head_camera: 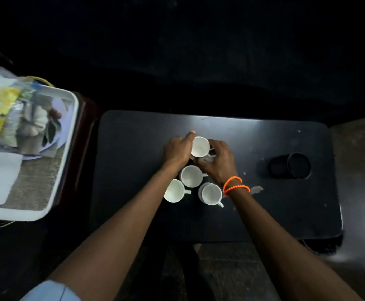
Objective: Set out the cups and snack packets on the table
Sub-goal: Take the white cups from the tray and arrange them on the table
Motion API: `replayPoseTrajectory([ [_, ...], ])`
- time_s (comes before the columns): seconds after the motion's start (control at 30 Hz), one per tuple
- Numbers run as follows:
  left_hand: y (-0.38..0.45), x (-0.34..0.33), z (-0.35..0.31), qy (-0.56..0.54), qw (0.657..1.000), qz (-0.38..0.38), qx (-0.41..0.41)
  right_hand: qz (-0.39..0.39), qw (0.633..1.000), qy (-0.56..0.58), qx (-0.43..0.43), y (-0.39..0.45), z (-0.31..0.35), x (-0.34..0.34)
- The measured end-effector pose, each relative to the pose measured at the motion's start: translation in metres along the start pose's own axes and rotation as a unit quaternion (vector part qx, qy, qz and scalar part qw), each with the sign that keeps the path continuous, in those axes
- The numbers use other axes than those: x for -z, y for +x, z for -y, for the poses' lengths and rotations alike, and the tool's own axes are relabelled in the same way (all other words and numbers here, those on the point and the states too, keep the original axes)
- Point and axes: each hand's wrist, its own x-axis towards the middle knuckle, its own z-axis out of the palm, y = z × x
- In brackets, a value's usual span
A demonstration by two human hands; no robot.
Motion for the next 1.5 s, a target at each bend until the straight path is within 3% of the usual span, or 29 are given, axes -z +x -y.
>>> replayPoseTrajectory([
  [0.2, -0.001, -0.05, -0.002, 0.216, 0.971, 0.09, -0.058, -0.034, 0.997, 0.031, -0.067, -0.028, -0.061, 0.012],
  [0.67, -0.011, -0.062, 0.015, 0.352, 0.919, 0.089, -0.151, -0.04, 0.994, 0.056, -0.086, -0.052, -0.089, -0.007],
  [0.73, -0.023, -0.056, 0.019, 0.319, 0.928, 0.033, -0.188, -0.044, 0.993, 0.061, -0.089, -0.055, -0.087, -0.006],
  [0.83, -0.059, -0.05, 0.033, 0.158, 0.945, -0.112, -0.263, -0.112, 0.98, 0.113, -0.121, -0.069, -0.086, 0.001],
  [0.9, -0.085, -0.053, 0.049, 0.071, 0.953, -0.167, -0.241, -0.171, 0.968, 0.093, -0.158, -0.084, -0.089, 0.002],
  [1.0, -0.119, -0.066, 0.078, -0.019, 0.978, -0.158, -0.135, -0.198, 0.964, 0.078, -0.16, -0.109, -0.087, -0.002],
  [1.17, -0.142, -0.086, 0.11, -0.006, 0.991, -0.129, -0.039, -0.126, 0.986, 0.066, -0.088, -0.13, -0.079, -0.014],
  [1.3, -0.143, -0.096, 0.106, -0.02, 0.994, -0.105, 0.001, -0.093, 0.993, 0.046, -0.051, -0.127, -0.081, -0.014],
  [1.5, -0.134, -0.1, 0.091, -0.08, 0.993, -0.077, 0.032, -0.066, 0.991, 0.081, -0.086, -0.119, -0.088, -0.006],
])
